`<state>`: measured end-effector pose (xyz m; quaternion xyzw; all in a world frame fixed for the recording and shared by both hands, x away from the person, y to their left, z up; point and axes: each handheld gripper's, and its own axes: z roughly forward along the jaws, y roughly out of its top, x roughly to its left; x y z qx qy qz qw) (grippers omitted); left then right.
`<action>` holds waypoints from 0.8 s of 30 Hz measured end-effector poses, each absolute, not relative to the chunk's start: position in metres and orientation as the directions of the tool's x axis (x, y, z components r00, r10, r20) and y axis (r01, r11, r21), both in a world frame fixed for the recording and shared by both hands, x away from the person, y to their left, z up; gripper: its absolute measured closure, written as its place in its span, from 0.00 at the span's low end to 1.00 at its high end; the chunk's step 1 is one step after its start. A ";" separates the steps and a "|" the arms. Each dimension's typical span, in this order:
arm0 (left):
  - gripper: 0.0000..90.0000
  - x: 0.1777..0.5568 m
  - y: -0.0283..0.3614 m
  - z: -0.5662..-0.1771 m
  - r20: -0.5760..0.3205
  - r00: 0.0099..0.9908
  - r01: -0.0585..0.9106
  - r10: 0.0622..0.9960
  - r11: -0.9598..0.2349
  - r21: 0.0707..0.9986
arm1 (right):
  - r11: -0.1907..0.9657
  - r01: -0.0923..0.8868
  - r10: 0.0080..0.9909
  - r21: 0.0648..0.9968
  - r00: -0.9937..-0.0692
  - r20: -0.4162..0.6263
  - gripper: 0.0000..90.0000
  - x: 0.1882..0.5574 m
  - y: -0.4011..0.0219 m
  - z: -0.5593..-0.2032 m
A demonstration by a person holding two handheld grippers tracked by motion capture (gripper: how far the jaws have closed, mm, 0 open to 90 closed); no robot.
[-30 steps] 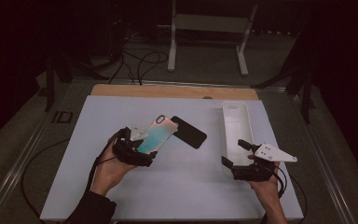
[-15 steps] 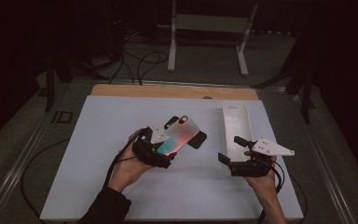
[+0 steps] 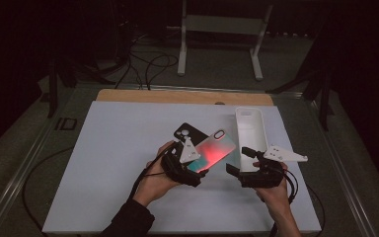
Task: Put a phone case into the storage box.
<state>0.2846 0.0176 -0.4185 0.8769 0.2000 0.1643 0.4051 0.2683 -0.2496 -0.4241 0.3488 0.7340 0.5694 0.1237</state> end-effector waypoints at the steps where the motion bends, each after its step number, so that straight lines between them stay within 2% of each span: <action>1: 0.19 0.282 0.013 -0.420 0.130 0.876 0.204 0.464 -0.600 0.773 | 0.112 0.386 0.652 0.916 -0.724 0.225 0.13 0.268 -0.247 -0.424; 5: 0.19 0.279 0.008 -0.421 0.131 0.885 0.187 0.447 -0.599 0.779 | 0.106 0.406 0.643 0.908 -0.724 0.249 0.19 0.269 -0.246 -0.425; 10: 0.19 0.275 0.004 -0.423 0.126 0.893 0.173 0.432 -0.588 0.790 | 0.096 0.443 0.652 0.891 -0.705 0.280 0.48 0.268 -0.243 -0.424; 13: 0.19 0.273 0.001 -0.427 0.129 0.895 0.170 0.426 -0.594 0.786 | 0.078 0.458 0.648 0.885 -0.699 0.305 0.60 0.267 -0.242 -0.423; 15: 0.19 0.272 -0.002 -0.429 0.135 0.896 0.167 0.423 -0.603 0.780 | 0.076 0.462 0.649 0.884 -0.695 0.308 0.63 0.267 -0.242 -0.423; 16: 0.19 0.271 -0.004 -0.430 0.140 0.898 0.162 0.416 -0.611 0.775 | 0.066 0.472 0.642 0.879 -0.695 0.325 0.72 0.266 -0.241 -0.423; 17: 0.19 0.270 -0.005 -0.431 0.139 0.900 0.163 0.412 -0.615 0.771 | 0.060 0.472 0.634 0.880 -0.699 0.332 0.77 0.266 -0.240 -0.422; 24: 0.18 0.267 -0.010 -0.435 0.173 0.885 0.161 0.433 -0.632 0.758 | 0.083 0.481 0.631 0.873 -0.703 0.328 0.88 0.261 -0.233 -0.417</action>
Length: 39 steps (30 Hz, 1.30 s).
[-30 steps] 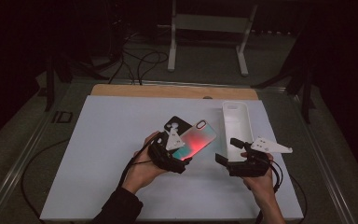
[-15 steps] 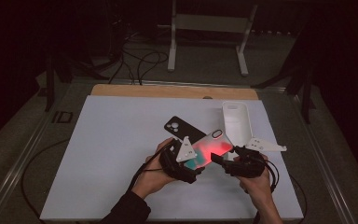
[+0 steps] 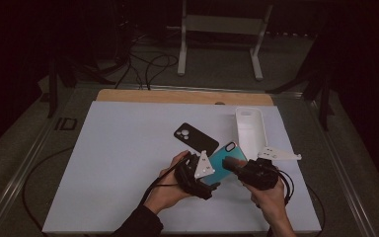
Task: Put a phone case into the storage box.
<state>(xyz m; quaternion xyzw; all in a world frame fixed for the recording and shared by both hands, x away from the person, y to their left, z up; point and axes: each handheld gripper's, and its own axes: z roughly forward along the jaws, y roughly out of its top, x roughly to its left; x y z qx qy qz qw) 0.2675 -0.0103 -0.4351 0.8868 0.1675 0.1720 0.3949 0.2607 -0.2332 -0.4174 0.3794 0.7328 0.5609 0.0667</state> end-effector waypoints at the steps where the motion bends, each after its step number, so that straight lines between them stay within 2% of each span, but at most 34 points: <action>1: 0.18 0.267 -0.011 -0.435 0.180 0.881 0.161 0.437 -0.635 0.756 | 0.079 0.484 0.624 0.871 -0.706 0.336 0.90 0.260 -0.233 -0.418; 2: 0.21 0.268 -0.011 -0.436 0.164 0.884 0.170 0.438 -0.627 0.760 | 0.079 0.482 0.622 0.872 -0.708 0.335 0.96 0.260 -0.232 -0.417; 4: 0.18 0.268 -0.010 -0.436 0.165 0.879 0.172 0.446 -0.621 0.765 | 0.108 0.455 0.650 0.884 -0.705 0.284 0.96 0.257 -0.229 -0.416; 13: 0.12 0.276 0.006 -0.433 0.058 0.892 0.234 0.448 -0.567 0.790 | 0.117 0.421 0.654 0.900 -0.715 0.249 0.96 0.255 -0.231 -0.414; 20: 0.06 0.279 0.014 -0.432 -0.029 0.912 0.263 0.409 -0.530 0.806 | 0.123 0.363 0.606 0.924 -0.765 0.220 0.96 0.249 -0.233 -0.406; 26: 0.03 0.280 0.019 -0.434 -0.124 0.934 0.290 0.335 -0.510 0.810 | 0.095 0.338 0.515 0.936 -0.822 0.244 0.96 0.246 -0.234 -0.401; 31: 0.17 0.281 0.024 -0.435 -0.163 0.941 0.294 0.297 -0.475 0.830 | 0.089 0.333 0.448 0.939 -0.855 0.260 0.96 0.244 -0.232 -0.400; 33: 0.20 0.281 0.024 -0.434 -0.168 0.941 0.295 0.292 -0.473 0.830 | 0.086 0.332 0.429 0.939 -0.863 0.266 0.96 0.244 -0.231 -0.401; 39: 0.34 0.280 0.025 -0.434 -0.189 0.950 0.289 0.249 -0.467 0.836 | 0.070 0.343 0.402 0.937 -0.869 0.288 0.96 0.246 -0.232 -0.403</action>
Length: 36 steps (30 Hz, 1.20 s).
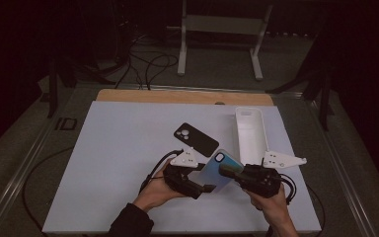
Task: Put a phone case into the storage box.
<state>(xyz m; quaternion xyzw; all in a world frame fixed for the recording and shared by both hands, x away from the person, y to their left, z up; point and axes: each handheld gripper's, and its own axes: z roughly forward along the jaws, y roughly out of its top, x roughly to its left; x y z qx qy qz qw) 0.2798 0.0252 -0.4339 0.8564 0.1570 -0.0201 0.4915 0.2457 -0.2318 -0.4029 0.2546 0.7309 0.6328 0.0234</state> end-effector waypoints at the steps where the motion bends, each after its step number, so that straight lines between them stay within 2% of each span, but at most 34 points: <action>1: 0.36 0.280 0.025 -0.434 -0.193 0.951 0.288 0.241 -0.466 0.837 | 0.063 0.346 0.396 0.936 -0.870 0.294 0.96 0.246 -0.232 -0.403; 7: 0.52 0.279 0.026 -0.432 -0.198 0.956 0.277 0.215 -0.451 0.848 | 0.059 0.347 0.382 0.936 -0.874 0.300 0.96 0.248 -0.233 -0.405; 16: 0.67 0.275 0.027 -0.435 -0.160 0.969 0.231 0.189 -0.459 0.858 | 0.036 0.364 0.354 0.931 -0.875 0.329 0.94 0.254 -0.243 -0.413; 20: 0.73 0.274 0.026 -0.438 -0.151 0.969 0.228 0.196 -0.472 0.852 | 0.070 0.349 0.363 0.934 -0.881 0.302 0.90 0.255 -0.244 -0.414; 23: 0.78 0.272 0.027 -0.441 -0.144 0.970 0.222 0.196 -0.474 0.852 | 0.125 0.332 0.396 0.935 -0.881 0.259 0.79 0.253 -0.242 -0.412; 24: 0.80 0.272 0.027 -0.441 -0.144 0.970 0.222 0.196 -0.474 0.852 | 0.125 0.332 0.396 0.935 -0.881 0.259 0.79 0.253 -0.242 -0.412; 25: 0.84 0.271 0.027 -0.442 -0.144 0.972 0.216 0.184 -0.473 0.854 | 0.137 0.332 0.414 0.934 -0.875 0.250 0.69 0.252 -0.240 -0.412; 26: 0.86 0.271 0.027 -0.442 -0.144 0.972 0.216 0.184 -0.473 0.854 | 0.137 0.332 0.414 0.934 -0.875 0.250 0.69 0.252 -0.240 -0.412; 28: 0.89 0.269 0.025 -0.441 -0.130 0.975 0.202 0.180 -0.478 0.855 | 0.139 0.336 0.425 0.931 -0.870 0.250 0.59 0.253 -0.239 -0.413; 31: 0.89 0.267 0.024 -0.441 -0.120 0.974 0.199 0.191 -0.476 0.856 | 0.137 0.341 0.433 0.930 -0.865 0.253 0.54 0.253 -0.238 -0.413; 32: 0.89 0.267 0.024 -0.441 -0.115 0.973 0.198 0.199 -0.476 0.856 | 0.147 0.340 0.459 0.929 -0.855 0.241 0.48 0.253 -0.237 -0.413; 36: 0.89 0.268 0.026 -0.441 -0.102 0.968 0.204 0.231 -0.479 0.854 | 0.160 0.363 0.514 0.918 -0.825 0.237 0.41 0.253 -0.238 -0.412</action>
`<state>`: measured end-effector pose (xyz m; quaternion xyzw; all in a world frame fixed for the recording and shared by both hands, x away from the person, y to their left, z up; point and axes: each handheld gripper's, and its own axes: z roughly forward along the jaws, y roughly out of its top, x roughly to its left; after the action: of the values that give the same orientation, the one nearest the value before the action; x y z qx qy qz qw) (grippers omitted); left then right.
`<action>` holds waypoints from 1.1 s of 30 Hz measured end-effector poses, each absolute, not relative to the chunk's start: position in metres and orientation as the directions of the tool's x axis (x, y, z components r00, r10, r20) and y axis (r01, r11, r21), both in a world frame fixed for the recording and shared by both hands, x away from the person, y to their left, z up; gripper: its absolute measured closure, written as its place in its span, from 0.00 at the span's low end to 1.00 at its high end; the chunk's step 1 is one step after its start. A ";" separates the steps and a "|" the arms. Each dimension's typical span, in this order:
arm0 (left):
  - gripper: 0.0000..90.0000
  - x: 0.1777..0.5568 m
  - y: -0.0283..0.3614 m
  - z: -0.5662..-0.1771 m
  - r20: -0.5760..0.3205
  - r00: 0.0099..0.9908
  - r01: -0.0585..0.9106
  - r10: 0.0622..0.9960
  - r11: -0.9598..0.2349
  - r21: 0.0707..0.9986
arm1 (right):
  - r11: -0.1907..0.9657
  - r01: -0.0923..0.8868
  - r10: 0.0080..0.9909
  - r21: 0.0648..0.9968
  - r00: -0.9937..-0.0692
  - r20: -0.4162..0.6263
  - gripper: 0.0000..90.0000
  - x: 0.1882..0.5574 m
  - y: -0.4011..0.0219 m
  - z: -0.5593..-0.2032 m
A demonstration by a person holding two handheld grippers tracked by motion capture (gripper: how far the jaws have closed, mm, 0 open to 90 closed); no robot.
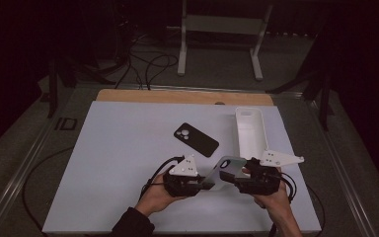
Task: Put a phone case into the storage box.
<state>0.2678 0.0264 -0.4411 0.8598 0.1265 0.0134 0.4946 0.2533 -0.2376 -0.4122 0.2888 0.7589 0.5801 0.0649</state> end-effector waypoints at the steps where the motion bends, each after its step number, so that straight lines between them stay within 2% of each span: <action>1: 0.89 0.268 0.027 -0.441 -0.096 0.965 0.207 0.246 -0.479 0.853 | 0.161 0.370 0.533 0.915 -0.813 0.235 0.39 0.253 -0.238 -0.412; 8: 0.90 0.271 0.034 -0.445 -0.069 0.935 0.238 0.347 -0.472 0.849 | 0.101 0.380 0.606 0.920 -0.756 0.246 0.17 0.253 -0.242 -0.410; 11: 0.89 0.271 0.035 -0.448 -0.039 0.917 0.245 0.397 -0.484 0.840 | 0.070 0.383 0.635 0.921 -0.729 0.255 0.13 0.253 -0.243 -0.409; 17: 0.90 0.269 0.035 -0.452 -0.013 0.885 0.262 0.465 -0.475 0.840 | 0.044 0.403 0.653 0.914 -0.705 0.279 0.10 0.254 -0.238 -0.412; 26: 0.89 0.265 0.031 -0.453 -0.003 0.884 0.256 0.467 -0.478 0.840 | 0.005 0.438 0.654 0.899 -0.682 0.328 0.10 0.255 -0.226 -0.413; 33: 0.90 0.263 0.028 -0.454 0.002 0.883 0.250 0.469 -0.475 0.844 | -0.038 0.481 0.686 0.876 -0.625 0.373 0.10 0.259 -0.220 -0.412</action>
<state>0.2626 0.0280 -0.4536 0.8507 0.2113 0.1173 0.4667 0.2590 -0.2198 -0.4119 0.4241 0.6880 0.5822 0.0881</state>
